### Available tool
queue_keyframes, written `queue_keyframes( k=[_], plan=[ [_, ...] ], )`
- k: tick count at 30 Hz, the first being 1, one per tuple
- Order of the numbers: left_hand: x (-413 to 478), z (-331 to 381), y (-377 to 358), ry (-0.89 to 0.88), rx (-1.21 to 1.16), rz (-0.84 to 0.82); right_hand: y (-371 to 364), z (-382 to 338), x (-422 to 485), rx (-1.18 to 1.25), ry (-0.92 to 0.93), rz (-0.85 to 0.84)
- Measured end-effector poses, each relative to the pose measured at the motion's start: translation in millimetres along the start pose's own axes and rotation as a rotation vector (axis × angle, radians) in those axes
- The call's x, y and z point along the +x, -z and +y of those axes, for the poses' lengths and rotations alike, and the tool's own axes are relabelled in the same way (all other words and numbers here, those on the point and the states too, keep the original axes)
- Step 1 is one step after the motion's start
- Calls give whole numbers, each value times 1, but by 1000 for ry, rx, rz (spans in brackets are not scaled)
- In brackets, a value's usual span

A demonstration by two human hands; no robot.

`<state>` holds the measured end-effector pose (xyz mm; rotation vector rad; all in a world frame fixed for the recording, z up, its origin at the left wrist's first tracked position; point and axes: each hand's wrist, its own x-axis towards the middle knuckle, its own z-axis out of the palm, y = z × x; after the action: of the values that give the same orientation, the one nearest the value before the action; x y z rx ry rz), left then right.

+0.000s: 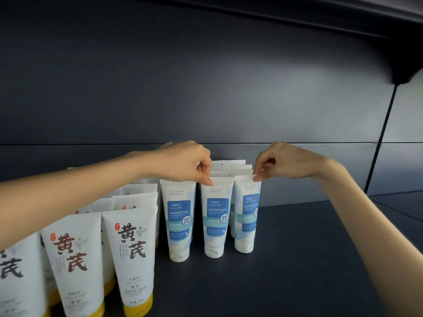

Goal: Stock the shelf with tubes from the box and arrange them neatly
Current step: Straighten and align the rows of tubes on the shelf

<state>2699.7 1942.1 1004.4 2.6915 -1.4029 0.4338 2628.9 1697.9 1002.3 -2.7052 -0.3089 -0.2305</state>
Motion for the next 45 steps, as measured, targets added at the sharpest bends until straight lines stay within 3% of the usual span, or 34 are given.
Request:
queue_keyframes(
  k=[14, 20, 28, 45],
  plan=[
    [-8, -6, 4, 29, 7, -50, 1, 3, -2, 82, 13, -80],
    [-23, -15, 13, 55, -30, -52, -6, -9, 4, 177, 83, 150],
    [-44, -22, 30, 91, -62, -27, -23, -43, 8, 182, 221, 197],
    [-224, -74, 62, 229, -487, 178, -79, -156, -4, 189, 504, -45]
  ],
)
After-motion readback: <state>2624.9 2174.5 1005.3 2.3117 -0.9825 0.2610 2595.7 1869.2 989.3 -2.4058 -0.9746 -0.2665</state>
